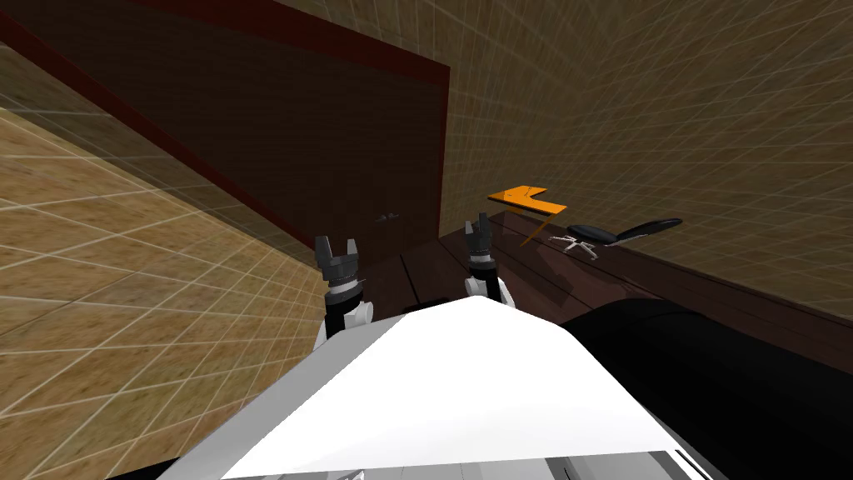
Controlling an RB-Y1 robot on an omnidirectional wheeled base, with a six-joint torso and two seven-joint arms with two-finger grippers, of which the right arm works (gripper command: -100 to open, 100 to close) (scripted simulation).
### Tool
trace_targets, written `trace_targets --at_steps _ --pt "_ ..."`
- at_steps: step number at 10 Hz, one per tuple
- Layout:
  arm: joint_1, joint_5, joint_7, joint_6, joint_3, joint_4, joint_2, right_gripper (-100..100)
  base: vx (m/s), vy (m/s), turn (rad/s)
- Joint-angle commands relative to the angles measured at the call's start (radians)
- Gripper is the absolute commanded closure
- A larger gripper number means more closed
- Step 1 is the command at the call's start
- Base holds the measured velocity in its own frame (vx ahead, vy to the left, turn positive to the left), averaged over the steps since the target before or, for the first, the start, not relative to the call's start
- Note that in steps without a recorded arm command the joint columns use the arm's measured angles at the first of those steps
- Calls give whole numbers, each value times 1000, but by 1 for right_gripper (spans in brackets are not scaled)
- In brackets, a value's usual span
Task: Pull the door open
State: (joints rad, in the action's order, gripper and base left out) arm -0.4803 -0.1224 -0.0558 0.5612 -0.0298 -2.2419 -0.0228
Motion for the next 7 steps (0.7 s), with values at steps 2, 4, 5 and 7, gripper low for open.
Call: trace_targets --at_steps 2,4,5,7 --pt "18 -4 -11 11 8 55 17 -100 100 58 55" --pt "37 -8 -21 22 17 109 32 -100 160 76 47" --pt "42 -9 -24 25 19 126 36 -100 149 64 36" --pt "53 -12 -30 32 25 160 45 -100 96 34 36"
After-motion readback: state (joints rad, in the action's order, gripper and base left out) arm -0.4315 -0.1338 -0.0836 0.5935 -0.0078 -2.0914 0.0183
